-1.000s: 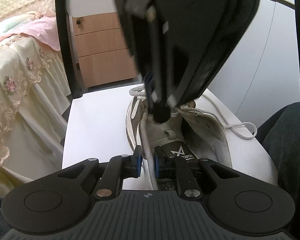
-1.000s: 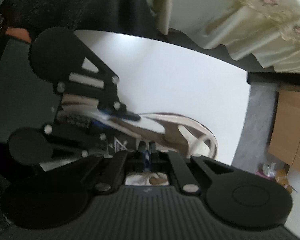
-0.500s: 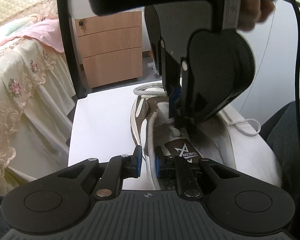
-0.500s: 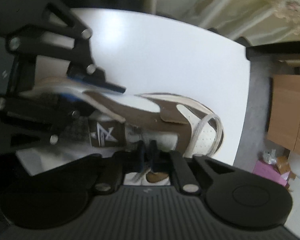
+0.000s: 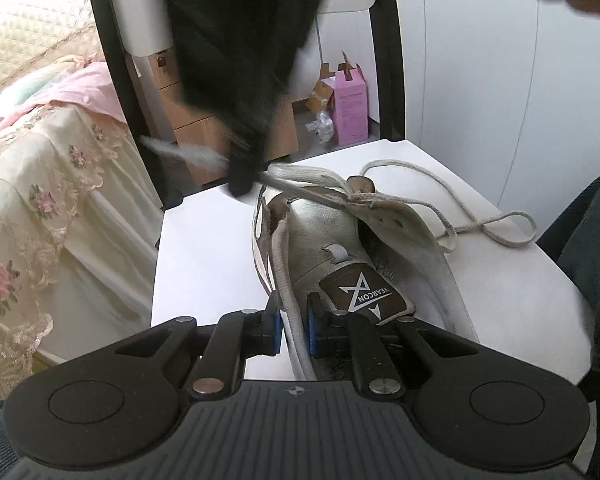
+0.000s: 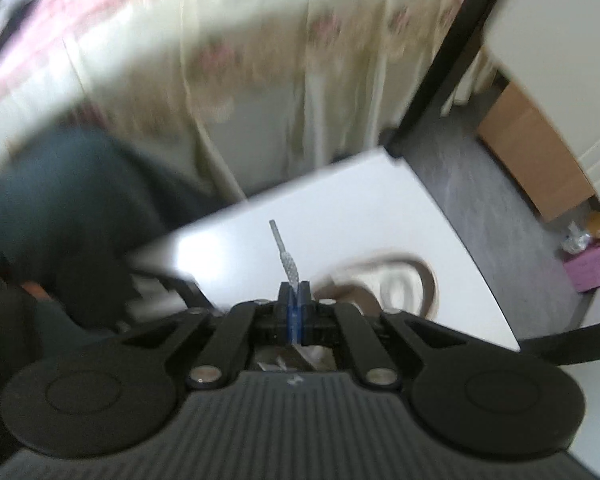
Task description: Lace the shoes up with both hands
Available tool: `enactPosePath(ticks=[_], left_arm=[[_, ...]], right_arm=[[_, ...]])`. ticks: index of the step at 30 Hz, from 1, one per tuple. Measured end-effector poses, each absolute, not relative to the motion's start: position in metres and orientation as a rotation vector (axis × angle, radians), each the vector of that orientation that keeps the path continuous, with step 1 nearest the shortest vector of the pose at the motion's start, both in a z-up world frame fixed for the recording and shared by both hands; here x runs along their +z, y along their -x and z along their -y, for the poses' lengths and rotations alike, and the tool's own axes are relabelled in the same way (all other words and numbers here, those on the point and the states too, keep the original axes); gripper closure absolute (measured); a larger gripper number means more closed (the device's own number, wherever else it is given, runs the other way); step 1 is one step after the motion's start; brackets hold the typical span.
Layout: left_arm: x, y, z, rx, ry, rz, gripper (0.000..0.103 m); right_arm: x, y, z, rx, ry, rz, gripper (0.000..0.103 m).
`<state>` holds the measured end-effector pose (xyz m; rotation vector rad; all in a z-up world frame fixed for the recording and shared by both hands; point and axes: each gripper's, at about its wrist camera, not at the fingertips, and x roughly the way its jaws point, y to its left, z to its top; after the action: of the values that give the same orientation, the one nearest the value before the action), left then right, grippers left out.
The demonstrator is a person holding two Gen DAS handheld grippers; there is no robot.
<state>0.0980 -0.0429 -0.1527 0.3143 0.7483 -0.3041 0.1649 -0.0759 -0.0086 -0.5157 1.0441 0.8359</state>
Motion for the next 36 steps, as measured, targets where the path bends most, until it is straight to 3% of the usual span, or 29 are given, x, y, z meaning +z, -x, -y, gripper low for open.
enactPosePath(ticks=[13, 28, 36], left_arm=[[-0.152, -0.096, 0.046, -0.292, -0.358, -0.75, 0.091], [-0.152, -0.098, 0.044, -0.296, -0.351, -0.76, 0.091], [-0.152, -0.101, 0.045, -0.3, -0.338, -0.766, 0.091]], right_arm=[[0.092, -0.171, 0.059, 0.878, 0.295, -0.718, 0.101], [0.169, -0.171, 0.046, 0.888, 0.188, -0.442, 0.101], [0.136, -0.184, 0.05, 0.848, 0.138, -0.6, 0.099]])
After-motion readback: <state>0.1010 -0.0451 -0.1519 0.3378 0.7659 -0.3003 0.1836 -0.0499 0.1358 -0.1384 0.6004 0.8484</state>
